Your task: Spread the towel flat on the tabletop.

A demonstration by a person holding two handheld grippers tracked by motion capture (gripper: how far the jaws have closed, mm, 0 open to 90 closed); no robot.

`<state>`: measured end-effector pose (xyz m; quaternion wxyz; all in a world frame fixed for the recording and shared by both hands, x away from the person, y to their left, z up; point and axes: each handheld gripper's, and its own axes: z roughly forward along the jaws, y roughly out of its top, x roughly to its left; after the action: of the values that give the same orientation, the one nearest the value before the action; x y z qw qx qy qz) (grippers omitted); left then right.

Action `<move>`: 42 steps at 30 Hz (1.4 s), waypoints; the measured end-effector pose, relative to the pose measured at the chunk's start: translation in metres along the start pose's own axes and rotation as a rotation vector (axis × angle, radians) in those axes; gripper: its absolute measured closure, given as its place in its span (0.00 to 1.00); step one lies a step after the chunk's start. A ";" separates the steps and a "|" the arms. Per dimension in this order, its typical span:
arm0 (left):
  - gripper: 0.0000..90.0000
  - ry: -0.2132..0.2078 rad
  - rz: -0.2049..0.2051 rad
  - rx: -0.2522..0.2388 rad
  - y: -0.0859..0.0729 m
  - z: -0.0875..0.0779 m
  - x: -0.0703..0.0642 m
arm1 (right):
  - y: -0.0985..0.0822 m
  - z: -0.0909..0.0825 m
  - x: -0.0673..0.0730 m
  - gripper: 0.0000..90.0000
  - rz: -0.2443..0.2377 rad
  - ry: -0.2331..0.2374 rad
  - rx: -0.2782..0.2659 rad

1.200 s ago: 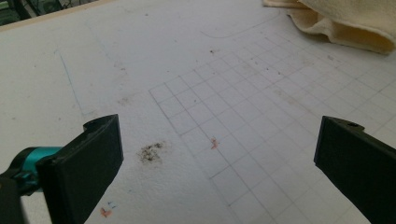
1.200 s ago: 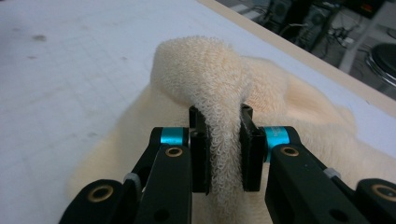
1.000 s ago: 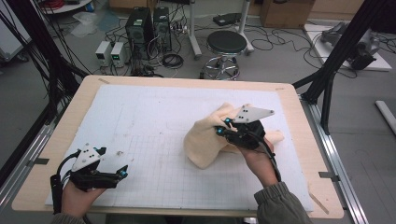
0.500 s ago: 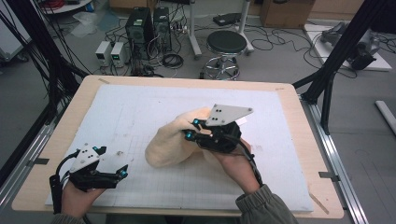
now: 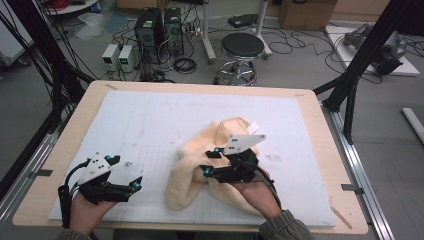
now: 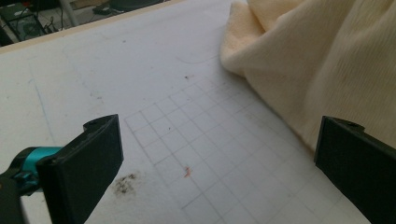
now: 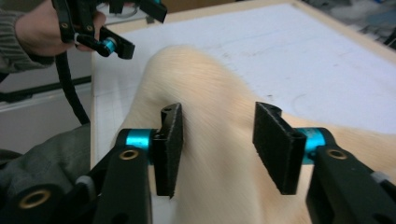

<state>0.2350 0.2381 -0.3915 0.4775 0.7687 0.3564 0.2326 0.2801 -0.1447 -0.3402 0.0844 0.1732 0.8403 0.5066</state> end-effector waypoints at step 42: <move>0.90 -0.392 0.209 0.181 -0.001 0.006 -0.050 | -0.094 -0.037 0.028 0.91 -0.032 0.069 0.217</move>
<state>0.2070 0.1959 -0.3960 0.4399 0.8716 0.1948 0.0942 0.2230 -0.2046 -0.4045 0.0442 0.1504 0.8953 0.4170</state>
